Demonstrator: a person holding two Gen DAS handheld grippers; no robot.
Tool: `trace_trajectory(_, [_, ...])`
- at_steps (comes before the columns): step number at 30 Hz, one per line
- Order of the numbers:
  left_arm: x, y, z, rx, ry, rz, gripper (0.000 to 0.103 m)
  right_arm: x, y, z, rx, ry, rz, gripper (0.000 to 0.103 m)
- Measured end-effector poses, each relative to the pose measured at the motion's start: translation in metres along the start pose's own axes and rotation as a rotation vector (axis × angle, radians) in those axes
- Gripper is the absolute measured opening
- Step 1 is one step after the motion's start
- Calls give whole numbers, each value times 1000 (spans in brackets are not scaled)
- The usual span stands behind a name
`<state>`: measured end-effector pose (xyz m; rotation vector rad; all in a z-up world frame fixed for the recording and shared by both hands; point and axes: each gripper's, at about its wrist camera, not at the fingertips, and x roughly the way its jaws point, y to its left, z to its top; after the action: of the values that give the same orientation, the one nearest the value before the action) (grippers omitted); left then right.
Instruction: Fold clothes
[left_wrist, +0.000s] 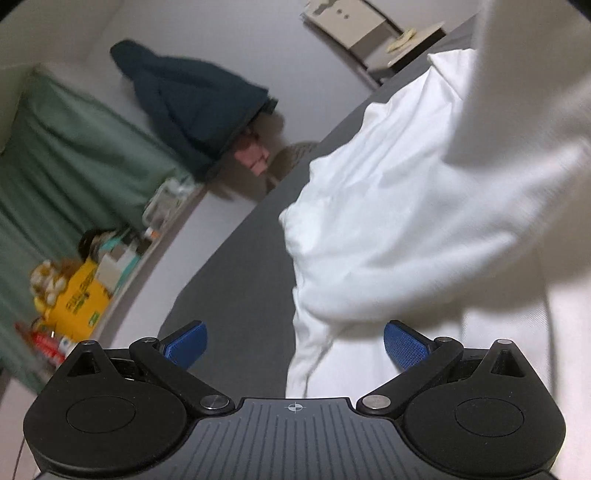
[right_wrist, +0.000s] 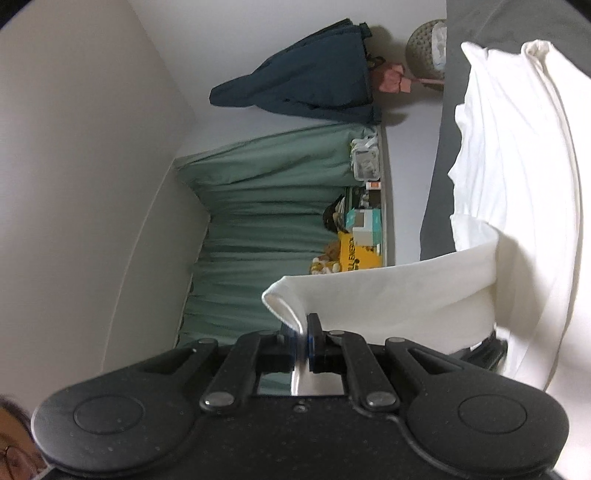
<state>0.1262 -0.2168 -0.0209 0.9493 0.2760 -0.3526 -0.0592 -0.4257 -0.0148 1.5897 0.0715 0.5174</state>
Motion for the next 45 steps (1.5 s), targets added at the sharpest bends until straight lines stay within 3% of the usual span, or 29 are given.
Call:
trace_trajectory(6, [26, 2, 2, 40, -61, 3, 103, -1, -5, -1, 9, 9, -33, 8])
trace_trajectory(8, [27, 2, 1, 67, -79, 57, 103, -5, -4, -1, -4, -4, -105, 8])
trace_trajectory(10, [35, 2, 0, 117, -49, 159, 103, -11, 0, -1, -45, -29, -207, 8])
trace_trajectory(12, [39, 7, -4, 116, -26, 161, 103, -18, 4, -1, -89, -63, -298, 8])
trace_trajectory(13, [40, 12, -6, 89, -17, 144, 103, -22, 4, -1, -98, -83, -328, 8])
trace_trajectory(17, [47, 23, -15, 54, 50, 191, 103, -43, -3, -2, -97, -194, -445, 7])
trace_trajectory(20, [50, 39, -30, -88, 113, 168, 103, -55, -18, 0, -51, -244, -520, 6])
trace_trajectory(25, [51, 54, -48, -251, 178, 170, 103, -61, -34, -6, -38, -229, -631, 11])
trace_trajectory(27, [49, 53, -50, -244, 164, 167, 103, -60, -41, -8, -42, -213, -693, 70])
trace_trajectory(28, [48, 53, -51, -238, 156, 168, 103, -59, -44, -11, -32, -206, -712, 81])
trace_trajectory(31, [43, 54, -51, -243, 135, 157, 103, -51, -47, -20, -53, -145, -741, 84])
trace_trajectory(35, [37, 51, -48, -217, 115, 116, 103, -35, -45, -30, -184, -76, -766, 78])
trace_trajectory(37, [38, 45, -43, -169, 105, 113, 103, -32, -48, -32, -209, -47, -781, 52])
trace_trajectory(39, [39, 41, -39, -144, 100, 116, 103, -33, -51, -32, -154, -34, -763, 14])
trace_trajectory(40, [41, 40, -36, -141, 104, 118, 103, -34, -52, -32, -112, -35, -739, 8])
trace_trajectory(45, [50, 43, -27, -159, 141, 127, 103, -18, -24, -18, -63, -66, -571, 7])
